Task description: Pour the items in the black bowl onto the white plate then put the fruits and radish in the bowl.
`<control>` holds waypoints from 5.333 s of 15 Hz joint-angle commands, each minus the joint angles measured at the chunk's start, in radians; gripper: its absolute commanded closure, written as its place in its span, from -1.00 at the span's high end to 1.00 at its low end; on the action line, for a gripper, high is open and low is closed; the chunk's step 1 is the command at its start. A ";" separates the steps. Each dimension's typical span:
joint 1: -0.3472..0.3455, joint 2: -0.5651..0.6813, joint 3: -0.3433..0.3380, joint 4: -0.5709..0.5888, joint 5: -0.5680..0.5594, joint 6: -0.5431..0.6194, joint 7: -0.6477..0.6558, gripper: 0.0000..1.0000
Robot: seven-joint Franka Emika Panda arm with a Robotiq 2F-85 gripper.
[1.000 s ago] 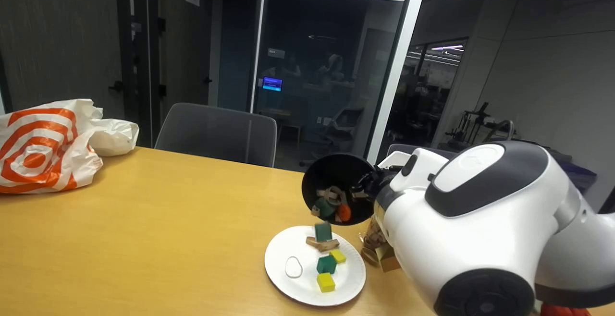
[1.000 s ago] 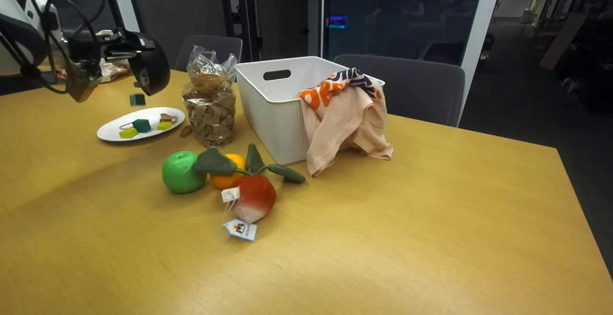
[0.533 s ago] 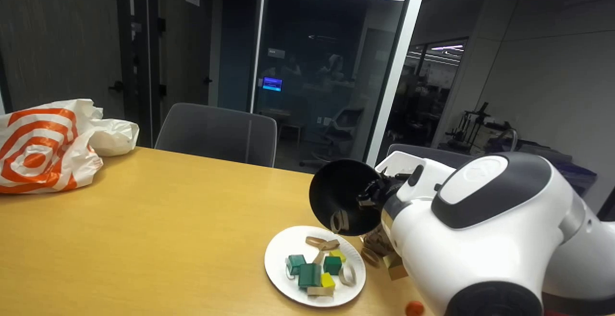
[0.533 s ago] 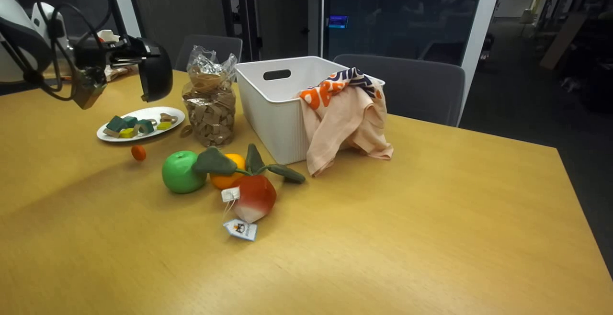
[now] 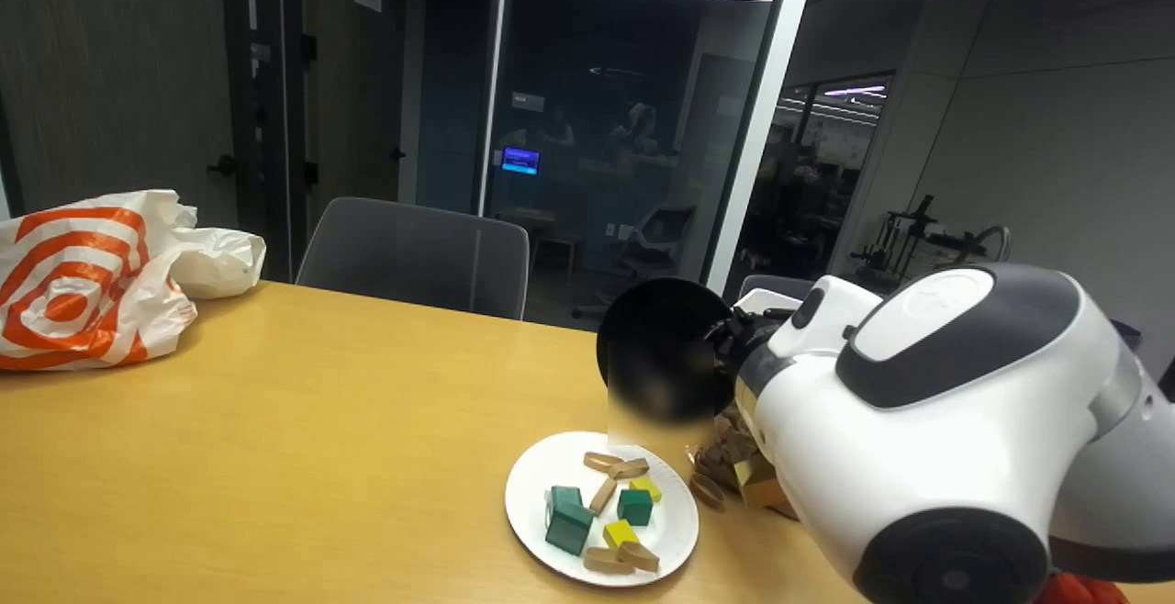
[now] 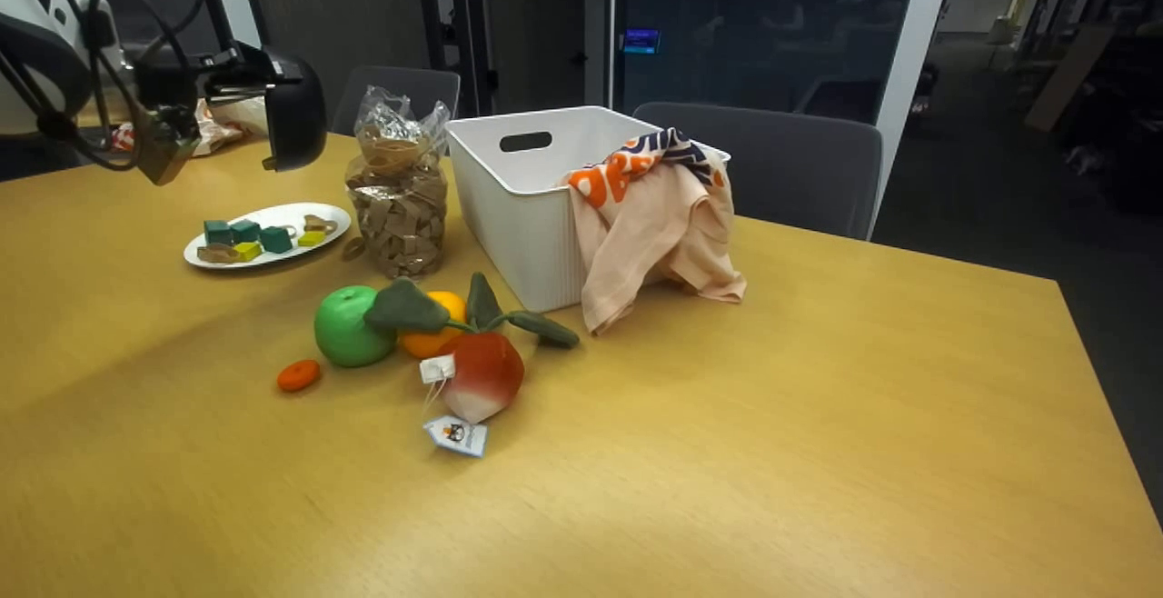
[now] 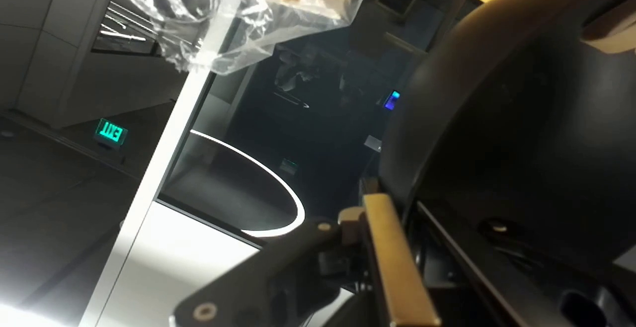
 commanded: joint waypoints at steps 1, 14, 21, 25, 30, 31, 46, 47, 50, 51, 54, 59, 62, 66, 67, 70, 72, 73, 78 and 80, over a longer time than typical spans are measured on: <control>-0.010 0.021 0.012 -0.017 -0.042 0.000 0.012 -0.79; -0.010 0.015 0.025 -0.030 -0.169 -0.155 0.002 -0.79; -0.010 0.050 0.030 -0.070 -0.181 -0.074 -0.058 -0.80; 0.000 0.034 0.042 -0.063 -0.177 -0.227 0.004 -0.81; 0.007 0.023 0.057 -0.042 -0.168 -0.440 0.061 -0.82; 0.008 0.031 0.058 -0.049 -0.198 -0.453 0.050 -0.81; 0.011 -0.084 0.073 -0.101 -0.139 -0.251 -0.114 -0.80; 0.012 -0.107 0.067 -0.087 -0.071 -0.170 -0.134 -0.81; -0.022 -0.112 0.002 -0.026 0.015 0.059 -0.171 -0.79; -0.033 -0.123 -0.021 -0.011 0.044 0.138 -0.188 -0.81; -0.092 -0.147 -0.109 0.034 0.173 0.379 -0.301 -0.78; -0.188 -0.140 -0.221 0.030 0.554 0.637 -0.688 -0.77; -0.223 -0.126 -0.261 -0.014 0.805 0.775 -0.932 -0.77; -0.187 -0.079 -0.325 -0.094 1.145 0.930 -1.253 -0.80; -0.165 -0.062 -0.345 -0.119 1.233 0.947 -1.334 -0.76; -0.081 -0.029 -0.375 -0.190 1.490 0.898 -1.542 -0.76; -0.131 -0.030 -0.267 -0.226 1.663 0.829 -1.660 -0.77; -0.122 -0.033 -0.249 -0.231 1.747 0.776 -1.717 -0.79; -0.129 -0.114 -0.252 -0.144 2.121 0.386 -2.034 -0.85; -0.160 -0.112 -0.253 -0.099 2.126 0.215 -2.063 -0.85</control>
